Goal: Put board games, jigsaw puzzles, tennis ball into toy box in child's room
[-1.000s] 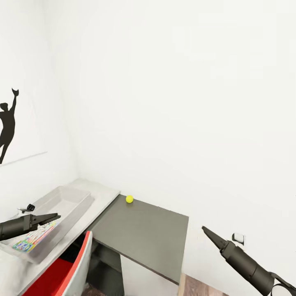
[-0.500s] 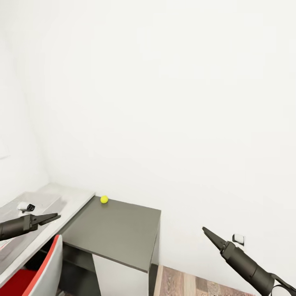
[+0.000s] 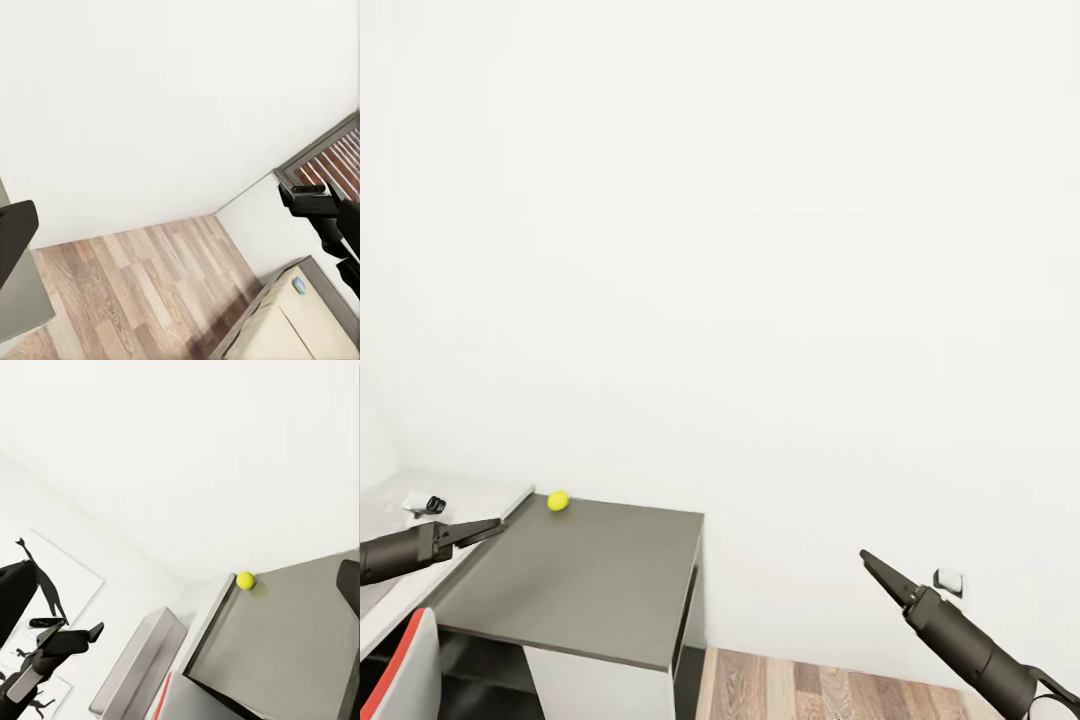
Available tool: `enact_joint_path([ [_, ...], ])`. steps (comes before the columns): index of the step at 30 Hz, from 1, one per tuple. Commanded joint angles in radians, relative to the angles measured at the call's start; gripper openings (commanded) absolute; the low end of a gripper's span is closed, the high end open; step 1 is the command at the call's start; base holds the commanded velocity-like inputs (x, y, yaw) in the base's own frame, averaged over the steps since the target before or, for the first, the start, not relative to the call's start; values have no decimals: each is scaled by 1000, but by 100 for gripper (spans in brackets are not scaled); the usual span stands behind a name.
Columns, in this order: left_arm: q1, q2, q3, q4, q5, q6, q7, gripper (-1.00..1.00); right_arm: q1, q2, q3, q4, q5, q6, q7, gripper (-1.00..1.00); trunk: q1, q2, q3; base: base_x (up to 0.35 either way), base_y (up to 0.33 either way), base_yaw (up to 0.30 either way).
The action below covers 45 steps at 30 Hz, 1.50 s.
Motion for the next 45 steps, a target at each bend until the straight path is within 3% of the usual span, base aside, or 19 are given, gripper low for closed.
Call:
enact_joint_path([
  [1, 0, 0, 0, 0, 0, 11, -4, 100, 0, 0, -1, 0, -6, 7, -1, 100, 0, 0, 1, 0, -7, -279],
  [25, 0, 0, -2, 0, 0, 9, -4, 100, 0, -3, -5, 25, -10, 11, -1, 100, 0, 0, 18, -32, -1, -279],
  [45, 0, -11, -2, 0, -1, 8, -4, 100, -3, -3, -36, 70, -14, 13, -1, 100, 0, 0, 33, -65, -16, -278],
])
